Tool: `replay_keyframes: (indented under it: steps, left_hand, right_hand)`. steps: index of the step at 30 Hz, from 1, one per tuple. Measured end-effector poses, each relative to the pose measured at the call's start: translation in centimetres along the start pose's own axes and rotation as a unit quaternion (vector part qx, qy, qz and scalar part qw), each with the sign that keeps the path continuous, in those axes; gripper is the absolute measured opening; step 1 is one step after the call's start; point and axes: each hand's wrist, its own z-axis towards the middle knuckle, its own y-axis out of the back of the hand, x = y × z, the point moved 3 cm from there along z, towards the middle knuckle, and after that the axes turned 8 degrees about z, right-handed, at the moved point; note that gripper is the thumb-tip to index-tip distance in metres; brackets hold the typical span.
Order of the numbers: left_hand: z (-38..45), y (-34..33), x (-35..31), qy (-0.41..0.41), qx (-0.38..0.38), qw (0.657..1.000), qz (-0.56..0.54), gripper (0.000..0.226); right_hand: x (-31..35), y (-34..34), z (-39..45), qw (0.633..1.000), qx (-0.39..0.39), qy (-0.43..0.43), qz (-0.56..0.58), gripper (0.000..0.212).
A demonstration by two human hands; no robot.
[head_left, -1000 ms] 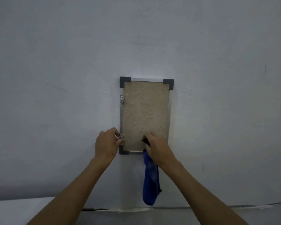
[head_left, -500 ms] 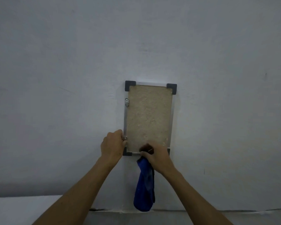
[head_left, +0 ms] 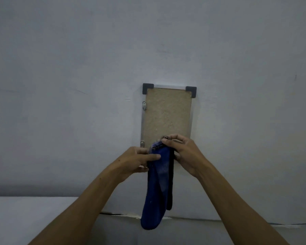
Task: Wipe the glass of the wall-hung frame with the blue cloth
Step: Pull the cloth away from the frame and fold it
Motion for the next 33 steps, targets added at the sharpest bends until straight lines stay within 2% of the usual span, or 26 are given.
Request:
replay_keyframes:
  steps: [3, 5, 8, 10, 12, 15, 17, 21, 26, 28, 31, 33]
  left_hand:
    - [-0.5, 1.0, -0.4, -0.01, 0.031, 0.999, -0.03, 0.055]
    - [-0.8, 2.0, -0.7, -0.014, 0.056, 0.998, -0.031, 0.054]
    - [-1.3, 4.2, -1.2, -0.02, 0.061, 0.997, -0.042, 0.048]
    - [-1.6, 5.9, -1.6, -0.027, 0.044, 0.996, -0.068, 0.044]
    - [-1.8, 7.4, -1.8, -0.025, 0.012, 0.996, -0.089, 0.042]
    - [-2.1, 8.8, -1.7, -0.014, -0.035, 0.996, -0.077, 0.04]
    - [-2.3, 8.9, -1.6, -0.007, -0.047, 0.996, -0.069, 0.039]
    - [-2.0, 9.0, -1.2, -0.017, -0.092, 0.992, -0.08, 0.036]
    - [-1.9, 9.5, -1.3, -0.038, -0.105, 0.994, 0.015, 0.027]
    - [-2.0, 9.1, -2.0, -0.052, -0.085, 0.994, 0.047, 0.029]
    - [-1.9, 7.8, -3.4, -0.068, -0.056, 0.991, 0.097, 0.029]
    - [-1.6, 6.6, -4.2, -0.073, -0.041, 0.99, 0.109, 0.028]
  right_hand:
    - [0.7, 0.5, -0.6, 0.999, 0.028, -0.019, 0.006, 0.022]
    - [1.0, 1.0, -1.0, 0.998, 0.052, -0.032, -0.006, 0.022]
    - [1.5, 2.0, -1.5, 0.997, 0.063, -0.045, -0.019, 0.039]
    - [2.2, 2.9, -1.8, 0.998, 0.037, -0.044, -0.036, 0.041]
    - [2.7, 3.9, -2.0, 0.997, -0.001, -0.042, -0.058, 0.031]
    - [3.2, 5.0, -2.1, 0.994, -0.049, -0.037, -0.093, 0.022]
    - [3.1, 5.0, -2.1, 0.992, -0.064, -0.029, -0.106, 0.024]
    - [2.2, 4.4, -2.1, 0.99, -0.044, -0.031, -0.133, 0.027]
    - [2.1, 4.0, -2.4, 0.98, -0.04, -0.023, -0.195, 0.037]
    - [2.1, 3.5, -2.4, 0.956, -0.008, -0.055, -0.288, 0.051]
    - [0.7, 1.4, -3.2, 0.91, 0.111, -0.158, -0.366, 0.068]
    - [-0.2, -0.3, -3.7, 0.894, 0.158, -0.181, -0.378, 0.061]
